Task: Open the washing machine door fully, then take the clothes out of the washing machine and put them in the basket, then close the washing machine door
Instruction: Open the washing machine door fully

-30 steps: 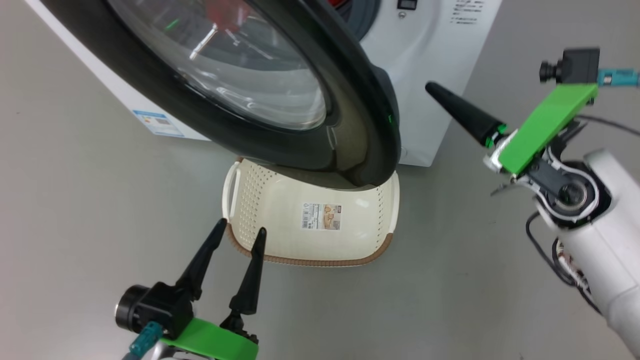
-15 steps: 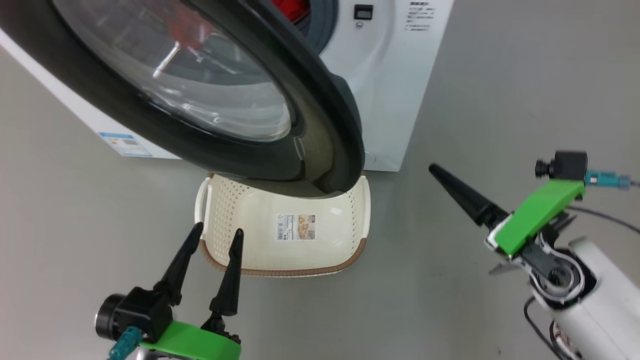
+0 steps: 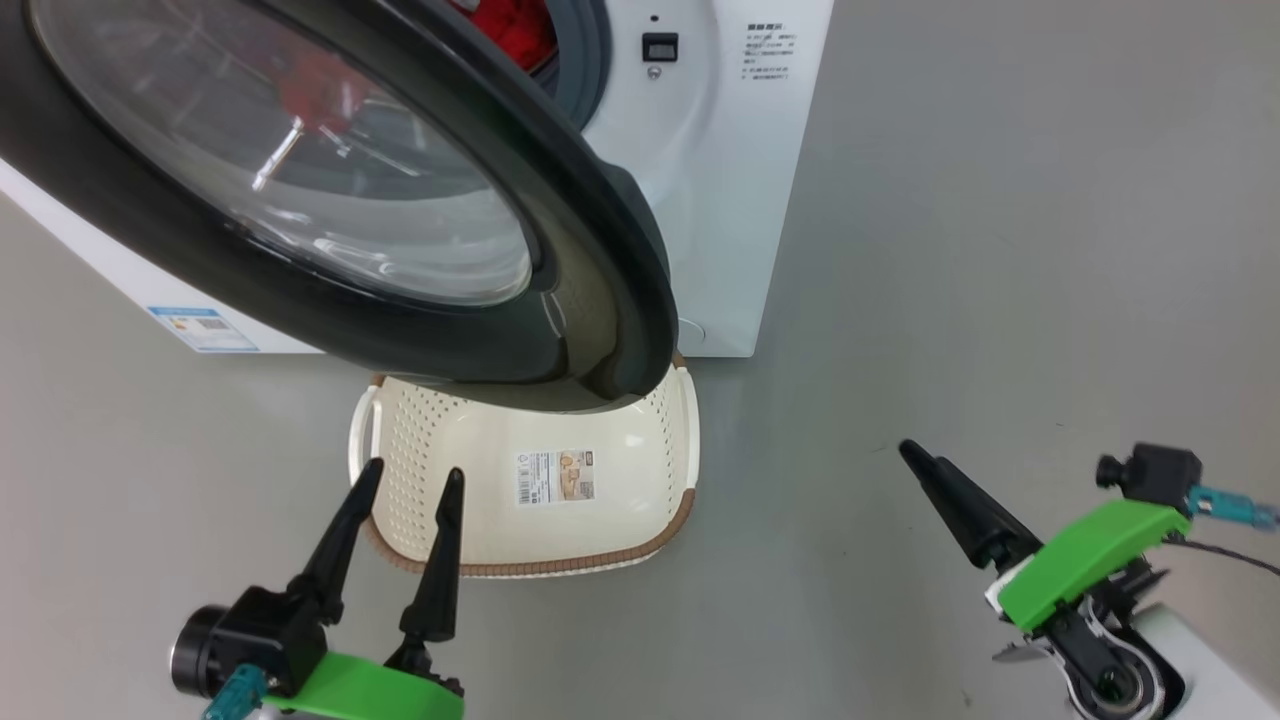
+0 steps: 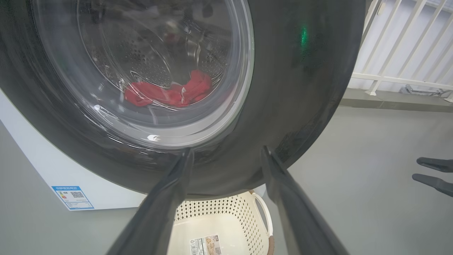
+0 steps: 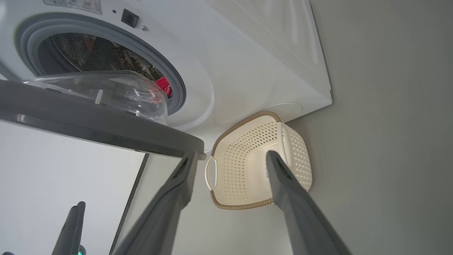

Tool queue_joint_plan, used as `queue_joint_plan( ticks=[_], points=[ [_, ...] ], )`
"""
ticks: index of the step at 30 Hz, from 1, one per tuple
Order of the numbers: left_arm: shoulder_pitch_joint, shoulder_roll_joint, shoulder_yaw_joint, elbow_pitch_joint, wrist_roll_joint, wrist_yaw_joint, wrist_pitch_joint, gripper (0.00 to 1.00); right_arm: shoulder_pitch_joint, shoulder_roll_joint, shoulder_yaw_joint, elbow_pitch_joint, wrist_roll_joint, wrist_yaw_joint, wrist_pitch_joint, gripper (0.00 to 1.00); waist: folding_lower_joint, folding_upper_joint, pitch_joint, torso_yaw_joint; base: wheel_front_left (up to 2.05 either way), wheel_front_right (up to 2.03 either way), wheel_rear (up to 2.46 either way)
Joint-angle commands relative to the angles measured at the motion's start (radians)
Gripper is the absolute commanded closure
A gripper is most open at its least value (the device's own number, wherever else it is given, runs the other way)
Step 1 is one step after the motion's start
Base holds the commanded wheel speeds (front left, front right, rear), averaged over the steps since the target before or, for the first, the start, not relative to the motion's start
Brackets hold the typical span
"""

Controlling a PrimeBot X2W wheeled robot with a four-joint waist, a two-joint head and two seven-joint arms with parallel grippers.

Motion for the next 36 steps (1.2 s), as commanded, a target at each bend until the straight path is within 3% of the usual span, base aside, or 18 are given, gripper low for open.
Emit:
queue_joint_plan(
  ticks=[1, 8, 15, 26, 36],
  points=[
    [0.013, 0.011, 0.037, -0.018, 0.009, -0.006, -0.009, 0.0, 0.029, -0.02, 0.018, -0.016, -0.021, 0.004, -0.041, 0.0, 0.0, 0.0, -0.005, -0.005, 0.0, 0.0, 0.0],
    [0.023, 0.011, 0.047, -0.009, 0.007, -0.006, -0.009, 0.0, 0.061, -0.058, 0.091, 0.027, -0.157, 0.004, -0.205, 0.0, 0.0, 0.0, -0.021, -0.015, 0.0, 0.0, 0.0],
    [0.036, 0.011, 0.06, -0.004, 0.006, -0.006, -0.009, 0.0, 0.063, -0.057, 0.074, 0.066, -0.342, 0.004, -0.241, 0.0, 0.0, 0.0, -0.037, -0.023, 0.0, 0.0, 0.0],
    [0.043, 0.011, 0.085, -0.004, 0.011, -0.006, -0.009, 0.0, 0.19, 0.074, -0.247, -0.065, -0.814, 0.004, -0.241, 0.0, 0.0, 0.0, -0.047, -0.026, 0.0, 0.0, 0.0],
    [0.038, 0.011, 0.098, -0.023, 0.015, -0.006, -0.009, 0.0, 0.279, 0.202, -0.475, -0.233, -1.053, 0.004, -0.241, 0.0, 0.0, 0.0, -0.042, -0.028, 0.0, 0.0, 0.0]
  ],
)
